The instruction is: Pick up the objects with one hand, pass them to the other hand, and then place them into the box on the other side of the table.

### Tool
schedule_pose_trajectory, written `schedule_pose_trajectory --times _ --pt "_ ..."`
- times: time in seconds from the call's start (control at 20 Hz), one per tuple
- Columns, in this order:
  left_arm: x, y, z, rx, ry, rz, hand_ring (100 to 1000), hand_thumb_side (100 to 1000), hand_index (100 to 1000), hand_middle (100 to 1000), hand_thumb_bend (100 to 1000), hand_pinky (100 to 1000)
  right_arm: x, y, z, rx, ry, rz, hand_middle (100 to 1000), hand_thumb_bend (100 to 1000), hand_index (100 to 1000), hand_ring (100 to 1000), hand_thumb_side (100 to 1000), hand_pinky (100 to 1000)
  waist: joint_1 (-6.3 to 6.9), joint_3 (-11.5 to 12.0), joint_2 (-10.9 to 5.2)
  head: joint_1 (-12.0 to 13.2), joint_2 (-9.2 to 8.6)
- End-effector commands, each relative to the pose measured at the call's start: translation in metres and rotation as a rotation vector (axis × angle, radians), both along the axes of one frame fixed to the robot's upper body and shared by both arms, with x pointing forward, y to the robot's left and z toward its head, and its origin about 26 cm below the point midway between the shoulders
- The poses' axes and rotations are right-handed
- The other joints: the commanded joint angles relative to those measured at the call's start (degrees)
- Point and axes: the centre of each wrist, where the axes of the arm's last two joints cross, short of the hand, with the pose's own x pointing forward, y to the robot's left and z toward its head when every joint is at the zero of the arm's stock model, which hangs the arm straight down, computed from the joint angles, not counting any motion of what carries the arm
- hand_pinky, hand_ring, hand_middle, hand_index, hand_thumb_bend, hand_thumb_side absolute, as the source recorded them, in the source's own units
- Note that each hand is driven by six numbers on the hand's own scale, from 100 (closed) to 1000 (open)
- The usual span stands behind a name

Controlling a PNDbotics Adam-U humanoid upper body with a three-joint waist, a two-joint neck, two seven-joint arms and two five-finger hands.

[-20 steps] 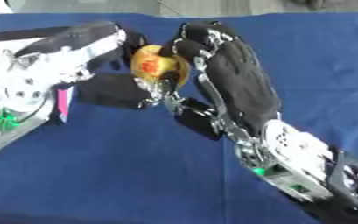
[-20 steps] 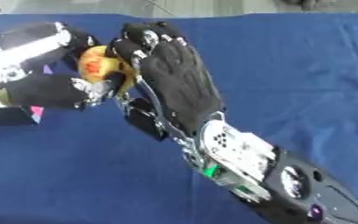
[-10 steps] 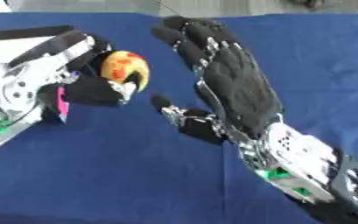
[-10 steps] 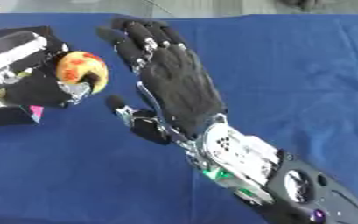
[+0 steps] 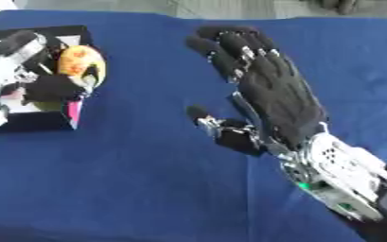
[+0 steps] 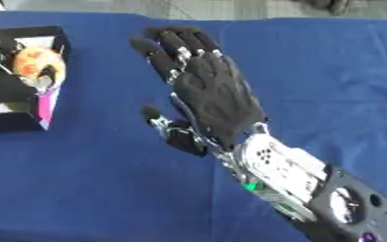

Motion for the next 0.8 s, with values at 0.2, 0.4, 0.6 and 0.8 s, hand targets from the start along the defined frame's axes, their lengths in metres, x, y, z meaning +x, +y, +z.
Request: schedule_pose_trajectory --times 0.2,0.4,0.6,0.8 --pt "0.010 0.051 0.017 -0.007 -0.125 0.233 641 296 627 514 100 719 0.009 -0.048 0.012 0.107 -0.012 -0.109 836 273 887 850 195 857 -0.12 -0.5 -1.73 3.7 -1.79" --pt "0.026 0.069 0.007 0.030 -0.143 0.219 765 554 848 692 199 795 0.016 -0.083 0.027 0.290 0.031 -0.183 836 133 892 846 233 855 -0.46 -1.4 -1.54 6.0 -2.75" --pt "0.046 0.090 -0.004 0.120 -0.104 0.261 866 783 940 787 624 872 0.018 -0.109 0.040 0.429 0.004 -0.238 828 100 886 838 246 849 -0.57 -2.0 -1.43 7.2 -3.16" --pt "0.056 0.101 -0.005 0.176 -0.056 0.315 871 811 951 791 703 878 0.017 -0.126 0.045 0.523 -0.035 -0.284 825 100 884 833 270 843 -0.32 -2.1 -1.38 7.3 -2.94"
